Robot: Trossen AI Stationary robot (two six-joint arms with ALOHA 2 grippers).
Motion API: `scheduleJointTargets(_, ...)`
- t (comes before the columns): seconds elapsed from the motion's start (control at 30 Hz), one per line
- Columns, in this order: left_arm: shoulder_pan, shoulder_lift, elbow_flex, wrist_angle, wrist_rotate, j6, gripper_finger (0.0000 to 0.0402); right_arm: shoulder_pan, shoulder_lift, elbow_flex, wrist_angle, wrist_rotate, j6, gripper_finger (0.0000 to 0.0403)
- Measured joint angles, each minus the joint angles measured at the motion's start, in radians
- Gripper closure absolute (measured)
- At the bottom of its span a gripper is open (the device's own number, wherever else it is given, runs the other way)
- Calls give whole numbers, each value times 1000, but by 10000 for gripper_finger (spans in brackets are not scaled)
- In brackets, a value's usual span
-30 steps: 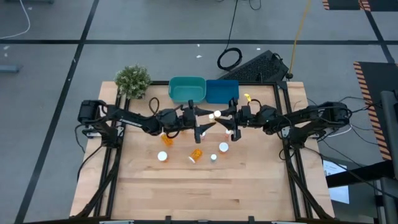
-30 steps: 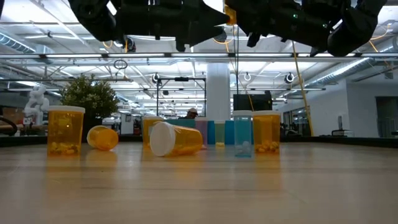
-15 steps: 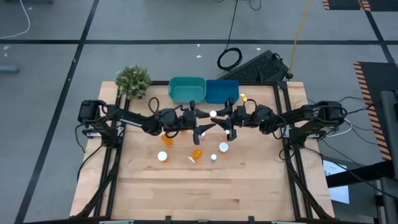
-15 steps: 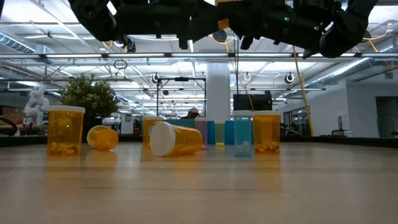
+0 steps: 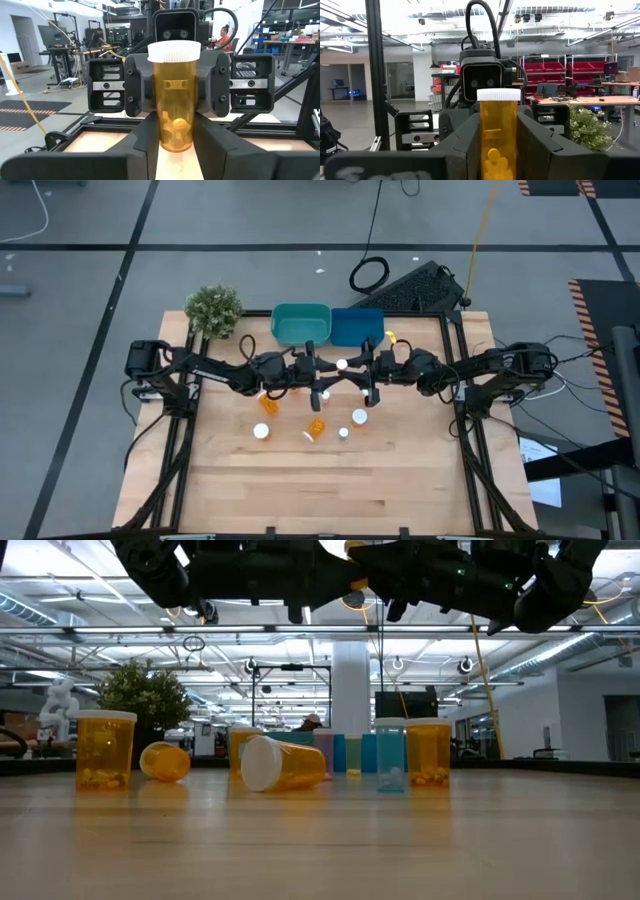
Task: Pick and place medicine bottles into bin by pill shape (circle, oval)
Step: Put the small orange tablet bottle into the blue bin
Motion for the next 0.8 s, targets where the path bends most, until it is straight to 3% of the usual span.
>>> scheduleJointTargets(0.2, 3, 0, 0, -10, 1, 8, 292, 2, 0, 0, -13, 0, 3, 286)
scheduleJointTargets(0.37, 3, -2, 0, -28, -1, 16, 291, 2, -24, 0, -82, 0, 4, 223)
scheduleJointTargets(0.6, 16, -2, 0, -40, -8, 13, 291, 2, -174, 0, -385, 43, -15, 132)
scheduleJointTargets(0.8, 30, -2, 0, -77, -8, 13, 291, 2, -376, 22, -746, 162, -98, 116)
